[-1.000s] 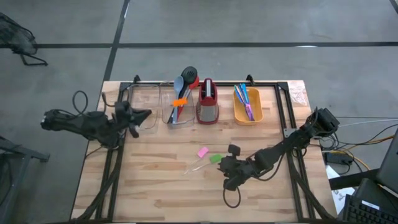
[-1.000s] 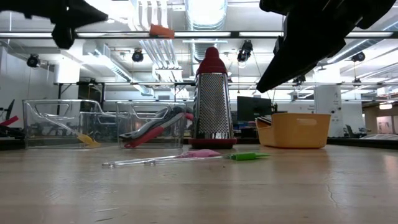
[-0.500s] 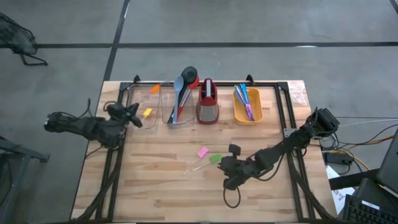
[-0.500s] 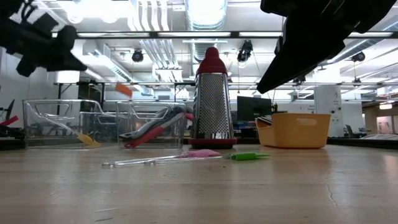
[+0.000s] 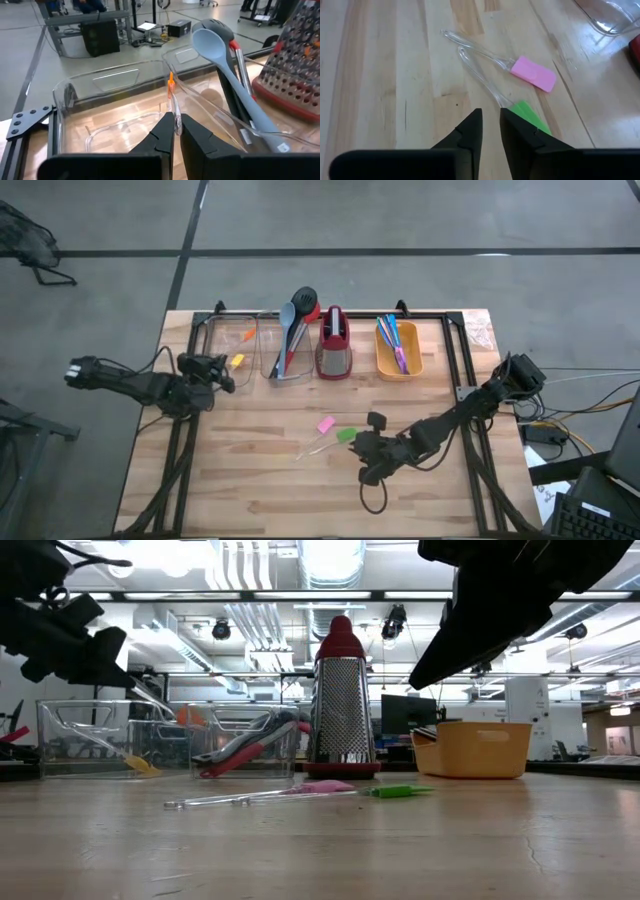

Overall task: Pick & Place Kitchen Items
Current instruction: Put the orange spatula into the left transparent bin, then put the green spatula into the left transparent bin

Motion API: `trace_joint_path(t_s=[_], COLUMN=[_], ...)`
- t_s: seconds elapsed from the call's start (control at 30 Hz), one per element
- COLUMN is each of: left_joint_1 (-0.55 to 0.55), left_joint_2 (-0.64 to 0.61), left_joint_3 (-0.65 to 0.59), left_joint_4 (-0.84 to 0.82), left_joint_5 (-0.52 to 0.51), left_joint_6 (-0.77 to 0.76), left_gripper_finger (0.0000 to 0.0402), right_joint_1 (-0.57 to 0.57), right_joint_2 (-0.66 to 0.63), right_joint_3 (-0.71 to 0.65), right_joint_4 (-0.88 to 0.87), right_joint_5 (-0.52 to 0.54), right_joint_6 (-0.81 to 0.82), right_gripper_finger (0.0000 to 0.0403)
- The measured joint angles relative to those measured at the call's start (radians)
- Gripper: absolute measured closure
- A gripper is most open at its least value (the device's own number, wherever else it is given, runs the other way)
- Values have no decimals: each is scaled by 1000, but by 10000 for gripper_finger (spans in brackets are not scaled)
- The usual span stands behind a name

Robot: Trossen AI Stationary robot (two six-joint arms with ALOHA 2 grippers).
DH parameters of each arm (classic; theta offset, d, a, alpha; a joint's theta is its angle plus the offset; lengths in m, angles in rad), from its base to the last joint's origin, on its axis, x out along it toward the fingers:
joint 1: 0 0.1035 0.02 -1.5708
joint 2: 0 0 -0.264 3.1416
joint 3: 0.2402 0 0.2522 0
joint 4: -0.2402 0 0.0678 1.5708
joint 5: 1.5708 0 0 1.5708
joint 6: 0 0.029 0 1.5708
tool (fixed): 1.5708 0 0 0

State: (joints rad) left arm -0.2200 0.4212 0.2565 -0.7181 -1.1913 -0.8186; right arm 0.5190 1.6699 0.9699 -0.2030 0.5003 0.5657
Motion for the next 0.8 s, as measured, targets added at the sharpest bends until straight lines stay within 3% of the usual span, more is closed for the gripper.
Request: trace_joint_path(t_s=[0.47, 0.8], left_joint_1=[3, 3], left_joint_2=[9, 10], left_joint_3=[-1, -1], left_joint_4=[-9, -8], left_joint_5=[16, -5], left_joint_6=[-56, -103], left_gripper_finger=[365, 353], right_joint_1=[0, 0], right_joint_2=[0, 0], right_joint_3=[-10, -10], right_joint_4=[5, 7], right_joint_5=[-1, -2], right_joint_6=[3, 3], right_gripper_finger=[298, 324])
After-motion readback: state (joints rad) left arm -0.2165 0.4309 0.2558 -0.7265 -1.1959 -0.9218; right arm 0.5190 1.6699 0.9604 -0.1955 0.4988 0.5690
